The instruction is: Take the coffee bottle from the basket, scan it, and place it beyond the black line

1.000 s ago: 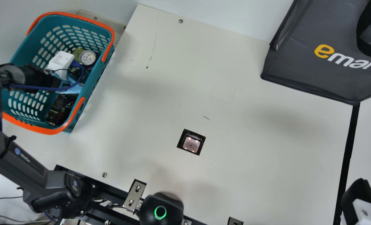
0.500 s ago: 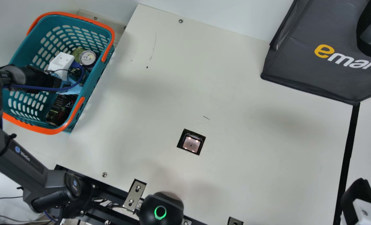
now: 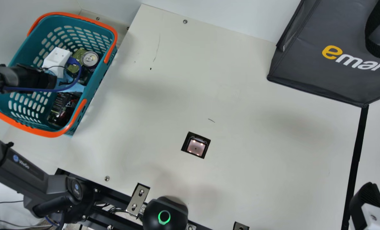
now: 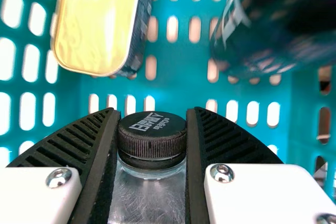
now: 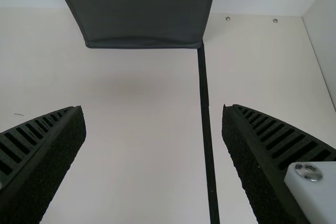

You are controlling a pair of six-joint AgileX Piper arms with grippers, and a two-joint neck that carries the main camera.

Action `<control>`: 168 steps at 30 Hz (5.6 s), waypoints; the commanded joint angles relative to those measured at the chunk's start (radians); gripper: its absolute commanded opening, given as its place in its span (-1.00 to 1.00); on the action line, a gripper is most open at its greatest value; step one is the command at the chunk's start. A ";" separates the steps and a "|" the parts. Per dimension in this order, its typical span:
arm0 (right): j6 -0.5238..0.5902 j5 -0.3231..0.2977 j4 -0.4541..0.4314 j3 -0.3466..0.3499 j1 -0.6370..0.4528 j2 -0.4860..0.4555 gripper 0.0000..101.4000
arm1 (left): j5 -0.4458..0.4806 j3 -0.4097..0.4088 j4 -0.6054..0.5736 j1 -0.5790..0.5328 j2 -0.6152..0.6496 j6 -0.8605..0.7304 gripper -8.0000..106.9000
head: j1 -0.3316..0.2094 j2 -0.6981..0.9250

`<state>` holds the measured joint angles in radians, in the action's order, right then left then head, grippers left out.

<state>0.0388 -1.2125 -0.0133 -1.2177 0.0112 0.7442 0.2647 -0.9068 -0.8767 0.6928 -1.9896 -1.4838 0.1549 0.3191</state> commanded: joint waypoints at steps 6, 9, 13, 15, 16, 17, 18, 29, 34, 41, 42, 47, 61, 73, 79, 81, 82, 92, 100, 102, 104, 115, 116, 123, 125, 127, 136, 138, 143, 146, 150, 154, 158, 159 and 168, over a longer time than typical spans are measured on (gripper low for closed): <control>0.000 0.000 0.000 0.000 0.000 0.000 0.79 | 0.054 -0.002 0.037 0.015 0.083 0.055 -0.68 | -0.017 0.002; 0.000 0.000 0.000 0.000 0.000 0.000 0.79 | 0.080 0.001 0.061 0.027 0.121 0.087 -0.68 | -0.017 0.002; 0.000 0.000 0.000 0.000 0.000 0.000 0.79 | 0.115 0.006 0.097 0.044 0.171 0.131 -0.68 | -0.017 0.002; 0.000 0.000 0.000 0.000 0.000 0.000 0.79 | 0.134 0.009 0.111 0.053 0.196 0.149 -0.68 | -0.017 0.002; 0.000 0.000 0.000 0.000 0.000 0.000 0.79 | 0.144 0.010 0.118 0.058 0.208 0.159 -0.68 | -0.017 0.002; 0.000 0.000 0.000 0.000 0.000 0.000 0.79 | 0.154 0.010 0.125 0.063 0.220 0.167 -0.68 | -0.017 0.002; 0.000 0.000 0.000 0.000 0.000 0.000 0.79 | 0.163 0.011 0.131 0.068 0.231 0.175 -0.68 | -0.017 0.002; 0.000 0.000 0.000 0.000 0.000 0.000 0.79 | 0.264 0.001 0.190 0.130 0.322 0.229 -0.68 | -0.017 0.002; 0.000 0.000 0.000 0.000 0.000 0.000 0.79 | 0.308 -0.027 0.206 0.151 0.348 0.254 -0.68 | -0.017 0.002; 0.000 0.000 0.000 0.000 0.000 0.000 0.79 | 0.376 -0.091 0.222 0.159 0.379 0.324 -0.68 | -0.017 0.002; 0.000 0.000 0.000 0.000 0.000 0.000 0.79 | 0.385 -0.101 0.225 0.159 0.383 0.337 -0.68 | -0.017 0.002; 0.000 -0.001 0.000 0.000 0.000 0.000 0.79 | 0.427 -0.149 0.242 0.152 0.403 0.396 -0.68 | -0.017 0.002; 0.000 -0.001 0.000 0.000 0.000 0.000 0.79 | 0.526 -0.280 0.293 0.123 0.464 0.526 -0.68 | -0.017 0.002; 0.000 -0.001 0.000 0.000 0.000 0.000 0.79 | 0.591 -0.416 0.329 0.065 0.494 0.635 -0.68 | -0.017 0.002; 0.000 -0.001 0.000 0.000 0.000 0.000 0.79 | 0.616 -0.477 0.343 0.032 0.503 0.684 -0.68 | -0.017 0.002; 0.000 -0.001 0.000 0.000 0.000 0.000 0.79 | 0.622 -0.492 0.346 0.022 0.508 0.695 -0.68 | -0.017 0.002; 0.000 -0.001 0.000 0.000 0.000 0.000 0.79 | 0.625 -0.498 0.346 0.017 0.510 0.699 -0.68 | -0.017 0.002; 0.000 0.000 0.000 0.000 0.000 0.000 0.79 | 0.643 -0.511 0.336 -0.032 0.555 0.706 -0.68 | -0.017 0.002; 0.000 0.000 0.000 0.000 0.000 0.000 0.79 | 0.652 -0.499 0.339 -0.099 0.592 0.721 -0.68 | -0.017 0.002; 0.000 0.000 0.000 0.000 0.000 0.000 0.79 | 0.652 -0.491 0.343 -0.119 0.603 0.727 -0.68 | -0.017 0.002; 0.000 0.000 0.000 0.000 0.000 0.000 0.79 | 0.651 -0.480 0.348 -0.144 0.616 0.737 -0.68 | -0.017 0.002; 0.000 0.000 0.000 0.000 0.000 0.000 0.79 | 0.631 -0.408 0.395 -0.306 0.686 0.810 -0.68 | -0.017 0.002; 0.000 0.000 0.000 0.000 0.000 0.000 0.79 | 0.629 -0.402 0.399 -0.322 0.692 0.817 -0.68 | -0.017 0.002; 0.000 0.000 0.000 0.000 0.000 0.000 0.79 | 0.619 -0.362 0.433 -0.434 0.729 0.877 -0.68 | -0.017 0.002; 0.000 0.000 0.000 0.000 0.000 0.000 0.79 | 0.618 -0.352 0.439 -0.465 0.737 0.893 -0.68 | -0.017 0.002; 0.000 0.000 0.000 0.000 0.000 0.000 0.79 | 0.618 -0.345 0.441 -0.495 0.744 0.905 -0.68 | -0.017 0.002; 0.000 0.000 0.000 0.000 0.000 0.000 0.79 | 0.606 -0.324 0.437 -0.617 0.748 0.920 -0.68 | -0.017 0.002; 0.000 0.000 0.000 0.000 0.000 0.000 0.79 | 0.603 -0.320 0.430 -0.640 0.745 0.914 -0.68 | -0.017 0.002; 0.000 0.000 0.000 0.000 0.000 0.000 0.79 | 0.597 -0.308 0.407 -0.688 0.737 0.880 -0.68 | -0.017 0.002; 0.000 0.000 0.000 0.000 0.000 0.000 0.79 | 0.596 -0.296 0.390 -0.713 0.735 0.855 -0.68 | -0.017 0.002; 0.000 0.000 0.000 0.000 0.000 0.000 0.79 | 0.595 -0.277 0.367 -0.744 0.733 0.825 -0.68 | -0.017 0.002; 0.000 0.000 0.000 0.000 0.000 0.000 0.79 | 0.597 -0.258 0.343 -0.766 0.731 0.789 -0.68 | -0.017 0.002; 0.000 0.000 0.000 0.000 0.000 0.000 0.79 | 0.595 -0.243 0.322 -0.785 0.726 0.758 -0.68 | -0.017 0.002; 0.000 0.000 0.000 0.000 0.000 0.000 0.79 | 0.595 -0.240 0.317 -0.789 0.725 0.749 -0.68 | -0.017 0.002; 0.000 0.000 0.000 0.000 0.000 0.000 0.79 | 0.586 -0.209 0.281 -0.833 0.718 0.677 -0.68 | -0.017 0.002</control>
<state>0.0388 -1.2122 -0.0133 -1.2177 0.0112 0.7442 0.8514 -1.1200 -0.5922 -0.1358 -1.2700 -0.7996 0.1549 0.3191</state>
